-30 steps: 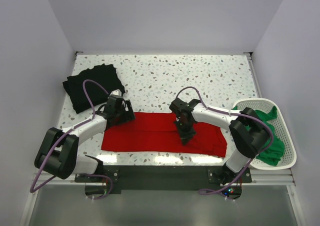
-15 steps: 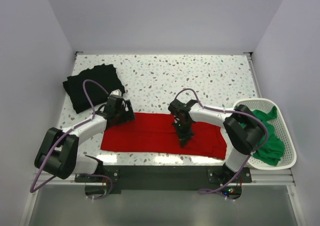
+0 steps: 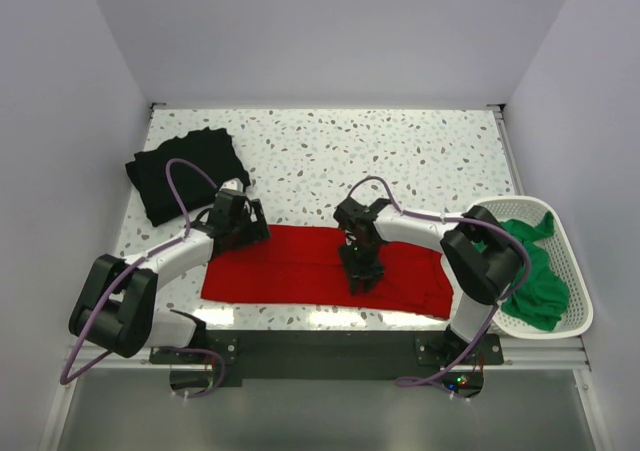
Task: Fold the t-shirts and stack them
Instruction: Fold the tshirt
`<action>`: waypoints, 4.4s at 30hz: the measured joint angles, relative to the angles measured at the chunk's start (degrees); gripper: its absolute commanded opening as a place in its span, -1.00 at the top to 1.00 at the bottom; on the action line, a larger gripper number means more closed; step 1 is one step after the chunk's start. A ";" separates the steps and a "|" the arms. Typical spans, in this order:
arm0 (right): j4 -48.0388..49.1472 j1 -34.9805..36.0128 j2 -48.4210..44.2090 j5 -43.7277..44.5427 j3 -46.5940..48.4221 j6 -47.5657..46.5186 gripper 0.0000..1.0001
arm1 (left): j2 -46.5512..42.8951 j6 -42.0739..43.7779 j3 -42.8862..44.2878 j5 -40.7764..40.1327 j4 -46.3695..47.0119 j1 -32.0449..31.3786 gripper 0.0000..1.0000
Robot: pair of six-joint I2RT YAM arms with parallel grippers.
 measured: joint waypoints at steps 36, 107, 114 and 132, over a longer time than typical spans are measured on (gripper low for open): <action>-10.51 -20.37 7.06 16.09 7.72 -1.92 -0.09 | -3.15 2.73 -2.38 1.05 -1.20 -0.02 -0.73; -12.63 -26.73 40.09 20.68 65.75 -8.44 -0.24 | -3.32 -2.99 -3.02 17.92 -1.29 -18.14 -0.71; -14.56 -26.73 44.74 20.52 74.27 -8.52 -0.29 | 1.95 -7.98 -1.07 21.03 4.39 -25.42 -0.71; -11.52 -26.75 46.88 16.17 78.99 -9.64 -0.63 | 13.68 -8.61 8.15 23.98 9.86 -37.83 -0.72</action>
